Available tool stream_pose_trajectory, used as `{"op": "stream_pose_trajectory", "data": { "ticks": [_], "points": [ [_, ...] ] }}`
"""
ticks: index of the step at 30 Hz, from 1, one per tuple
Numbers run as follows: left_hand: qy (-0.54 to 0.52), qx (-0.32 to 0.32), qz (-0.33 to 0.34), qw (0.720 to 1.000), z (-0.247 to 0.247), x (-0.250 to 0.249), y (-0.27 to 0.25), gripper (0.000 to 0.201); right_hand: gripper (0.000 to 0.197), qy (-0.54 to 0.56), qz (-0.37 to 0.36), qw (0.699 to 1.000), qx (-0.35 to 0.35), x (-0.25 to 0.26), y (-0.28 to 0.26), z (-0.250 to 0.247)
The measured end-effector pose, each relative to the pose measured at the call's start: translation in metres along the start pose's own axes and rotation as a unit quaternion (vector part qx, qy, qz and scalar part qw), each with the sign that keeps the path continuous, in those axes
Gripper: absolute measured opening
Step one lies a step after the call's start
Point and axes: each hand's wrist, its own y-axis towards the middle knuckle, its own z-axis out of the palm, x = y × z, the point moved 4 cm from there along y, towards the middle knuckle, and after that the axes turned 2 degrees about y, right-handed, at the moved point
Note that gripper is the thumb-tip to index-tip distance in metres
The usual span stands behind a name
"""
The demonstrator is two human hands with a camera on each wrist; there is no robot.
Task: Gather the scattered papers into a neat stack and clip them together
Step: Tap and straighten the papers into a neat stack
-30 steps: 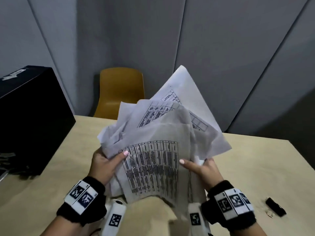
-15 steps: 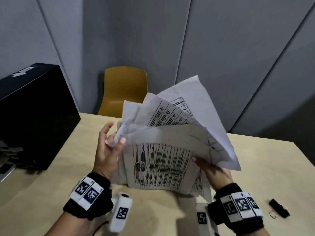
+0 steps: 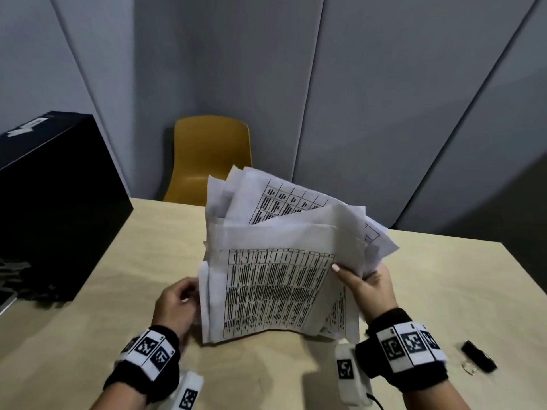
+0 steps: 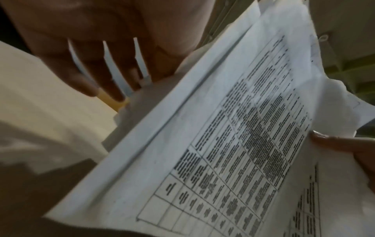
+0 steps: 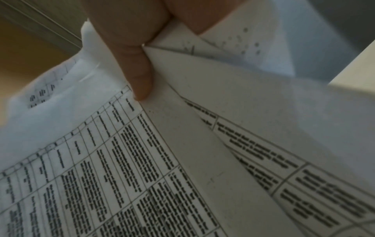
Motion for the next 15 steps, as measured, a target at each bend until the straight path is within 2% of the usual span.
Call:
{"op": "stream_pose_trajectory", "data": {
  "ticks": [2,3,6,7,8,9,11,15],
  "points": [
    [-0.027,-0.001,0.044,0.999,-0.01,-0.012,-0.001,0.024,0.023,0.02,-0.004,1.0,0.005,-0.001,0.001,0.0],
    [-0.026,0.01,0.085,0.996,-0.015,-0.026,-0.002,0.036,0.018,0.03,0.003,0.999,0.012,-0.003,0.001,-0.001],
    [0.025,0.134,0.17,0.976,-0.013,-0.068,-0.009,0.111,0.049,0.038,0.018,0.999,0.029,-0.005,0.001,-0.001],
    [0.054,0.163,0.178,0.969,-0.008,-0.079,-0.012,0.123,0.045,0.032,0.023,0.999,0.028,-0.005,0.001,0.001],
    [0.081,0.179,0.175,0.965,-0.002,-0.088,-0.011,0.13,0.03,0.029,0.026,0.999,0.033,-0.004,0.0,0.001],
    [0.094,0.191,0.162,0.964,0.004,-0.094,-0.01,0.134,0.012,0.034,0.027,0.998,0.04,0.0,-0.001,0.004],
    [0.037,0.212,0.131,0.968,0.012,-0.101,-0.003,0.131,0.027,0.012,0.036,0.998,0.045,0.001,-0.003,0.004],
    [-0.008,0.206,0.131,0.97,0.021,-0.099,0.015,0.093,0.031,-0.008,0.05,0.997,0.056,0.003,-0.008,0.0]
  ]
}}
